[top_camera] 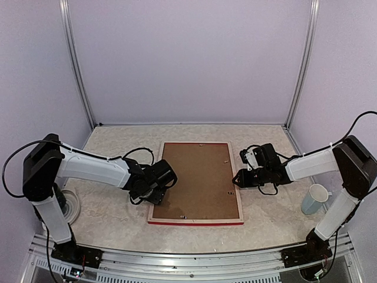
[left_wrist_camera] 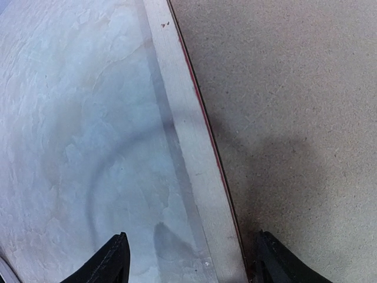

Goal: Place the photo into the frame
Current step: Press the fastener onto the backboard.

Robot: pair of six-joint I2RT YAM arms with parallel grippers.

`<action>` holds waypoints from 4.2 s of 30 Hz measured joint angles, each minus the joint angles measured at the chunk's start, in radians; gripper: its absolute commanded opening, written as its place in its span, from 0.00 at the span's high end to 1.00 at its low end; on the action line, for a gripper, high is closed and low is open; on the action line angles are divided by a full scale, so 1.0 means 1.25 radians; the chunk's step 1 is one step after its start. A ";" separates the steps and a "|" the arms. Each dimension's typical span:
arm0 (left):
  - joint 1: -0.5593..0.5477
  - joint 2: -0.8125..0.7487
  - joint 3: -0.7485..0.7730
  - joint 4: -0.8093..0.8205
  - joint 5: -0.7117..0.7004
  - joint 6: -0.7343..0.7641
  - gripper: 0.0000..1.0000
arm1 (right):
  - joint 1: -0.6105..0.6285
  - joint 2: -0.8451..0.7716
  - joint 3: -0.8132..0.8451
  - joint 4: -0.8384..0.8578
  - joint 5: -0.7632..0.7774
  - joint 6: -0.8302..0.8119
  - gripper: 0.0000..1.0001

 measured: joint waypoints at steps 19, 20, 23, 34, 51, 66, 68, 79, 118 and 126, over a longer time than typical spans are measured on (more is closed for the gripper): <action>-0.005 0.000 0.030 -0.087 0.009 0.042 0.29 | 0.000 0.004 0.000 0.005 -0.009 0.000 0.73; -0.005 0.000 0.031 -0.088 0.009 0.042 0.29 | 0.000 0.004 0.000 0.005 -0.009 0.000 0.73; -0.003 0.000 0.032 -0.088 0.002 0.040 0.28 | 0.000 0.005 0.000 0.006 -0.009 0.000 0.73; 0.022 -0.088 0.027 -0.075 0.002 0.024 0.26 | 0.000 0.011 0.000 0.014 -0.013 0.000 0.73; 0.088 -0.114 -0.094 0.055 0.209 0.045 0.25 | 0.000 0.011 0.000 0.015 -0.013 0.000 0.74; 0.088 -0.101 -0.101 0.100 0.237 0.045 0.29 | 0.000 0.011 0.000 0.016 -0.013 0.000 0.74; 0.088 -0.096 -0.104 0.101 0.239 0.045 0.30 | 0.000 0.011 0.000 0.016 -0.013 0.000 0.74; 0.086 -0.090 -0.105 0.101 0.238 0.045 0.37 | 0.000 0.013 0.000 0.019 -0.015 0.000 0.74; 0.065 -0.088 -0.126 0.152 0.216 -0.006 1.00 | 0.001 0.017 -0.010 0.021 -0.023 0.000 0.75; 0.056 -0.087 -0.126 0.152 0.199 -0.023 1.00 | 0.001 0.017 -0.010 0.021 -0.023 0.000 0.75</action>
